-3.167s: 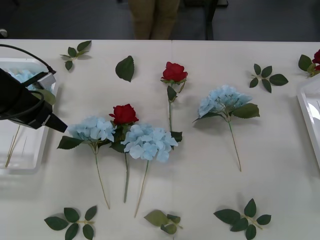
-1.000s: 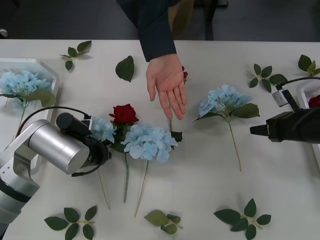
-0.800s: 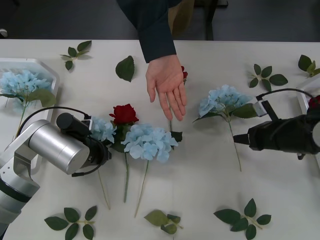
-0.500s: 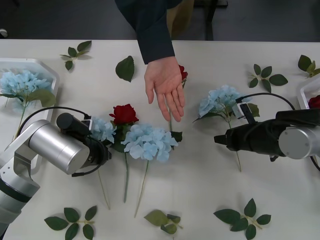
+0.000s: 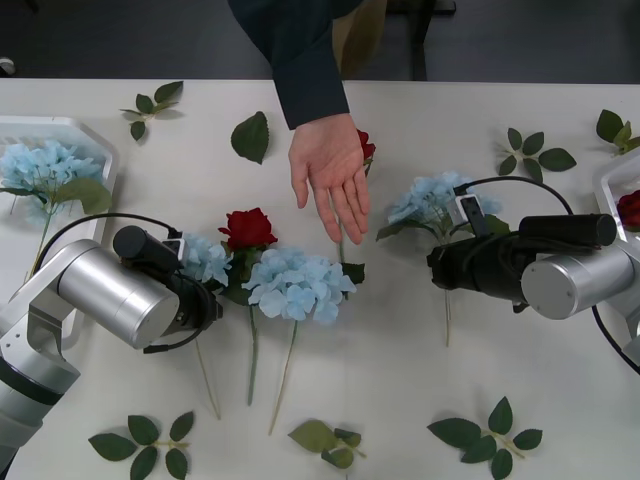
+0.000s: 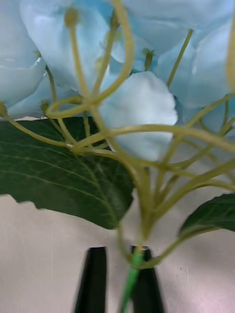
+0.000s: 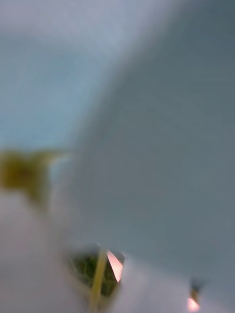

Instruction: Place the red flowers into the right box and the blue flowers into the left box. If a person shows an open palm, hand one flower to the person first, then continue sorting.

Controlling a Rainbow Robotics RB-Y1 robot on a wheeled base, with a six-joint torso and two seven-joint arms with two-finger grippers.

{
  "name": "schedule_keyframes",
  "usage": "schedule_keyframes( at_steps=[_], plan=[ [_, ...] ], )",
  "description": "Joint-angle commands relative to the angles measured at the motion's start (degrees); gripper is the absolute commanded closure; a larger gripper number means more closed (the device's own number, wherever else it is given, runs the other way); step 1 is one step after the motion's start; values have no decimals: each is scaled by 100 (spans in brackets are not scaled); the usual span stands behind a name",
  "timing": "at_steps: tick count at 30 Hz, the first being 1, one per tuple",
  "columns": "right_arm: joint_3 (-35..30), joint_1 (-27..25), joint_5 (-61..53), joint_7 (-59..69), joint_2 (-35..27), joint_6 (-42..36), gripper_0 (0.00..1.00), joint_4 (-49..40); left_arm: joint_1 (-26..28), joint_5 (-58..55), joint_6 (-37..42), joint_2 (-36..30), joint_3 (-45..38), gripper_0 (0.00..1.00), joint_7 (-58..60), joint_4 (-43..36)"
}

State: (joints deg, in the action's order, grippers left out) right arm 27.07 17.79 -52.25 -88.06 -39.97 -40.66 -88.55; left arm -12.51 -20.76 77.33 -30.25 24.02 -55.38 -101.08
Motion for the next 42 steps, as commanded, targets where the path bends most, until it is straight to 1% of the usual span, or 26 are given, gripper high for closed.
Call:
schedule_keyframes(
  at_steps=[1,4,5,7,9,12,14,15,16,19,21,25,27,30,33,35,37,39,42],
  plan=[
    [-219,146,-233,-71,-55,84,100,-260,117,63,-69,63,68,0,-52,-52],
    [-290,120,-373,-98,-187,84,100,-444,108,63,-77,72,68,0,-52,-61],
    [-395,50,-628,-124,-407,84,100,-717,117,63,-69,72,68,0,-61,-61],
    [-580,-91,-901,-159,-617,75,100,-1007,117,63,-69,81,59,0,-61,-61],
    [-984,-399,-1138,-221,-846,75,100,-1446,117,63,-77,81,68,0,-61,-70],
    [-1634,-944,-1384,-282,-978,-65,100,-2061,117,63,-77,72,68,0,-69,-70],
    [-2267,-1462,-1665,-344,-978,-215,100,-2615,117,63,-77,81,68,0,-69,-70],
    [-2443,-1603,-1727,-361,-969,-259,100,-2791,117,63,-77,72,68,0,-69,-70],
    [-2953,-2007,-1876,-414,-925,-382,100,-3336,117,63,-77,81,59,0,-69,-87],
    [-3489,-2473,-1999,-467,-670,-461,100,-4179,117,63,-34,63,59,0,-69,-184],
    [-3629,-2526,-1938,-476,-407,-452,100,-4698,117,63,169,63,6,0,-61,-342],
    [-3515,-2165,-1560,-519,59,-434,100,-5217,117,46,810,63,-152,0,-61,-791],
    [-3269,-1761,-1191,-555,367,-434,100,-5322,117,37,1171,63,-196,0,-52,-1037],
    [-2830,-1198,-813,-590,683,-426,100,-5269,117,28,1452,63,-231,0,-43,-1230],
    [-2373,-548,-145,-634,973,-329,100,-5023,117,-16,1610,63,-231,0,-43,-1362],
    [-2126,-267,242,-660,1140,-144,100,-4777,117,-121,1592,63,-231,0,-43,-1362],
    [-1959,-126,488,-686,1219,84,100,-4584,117,-148,1584,63,-231,0,-43,-1362],
    [-1678,76,761,-695,1316,541,100,-4232,117,-191,1575,63,-231,0,-34,-1353],
    [-1371,217,1007,-704,1369,1148,100,-3828,143,-218,1540,63,-196,0,-8,-1353]
  ],
)
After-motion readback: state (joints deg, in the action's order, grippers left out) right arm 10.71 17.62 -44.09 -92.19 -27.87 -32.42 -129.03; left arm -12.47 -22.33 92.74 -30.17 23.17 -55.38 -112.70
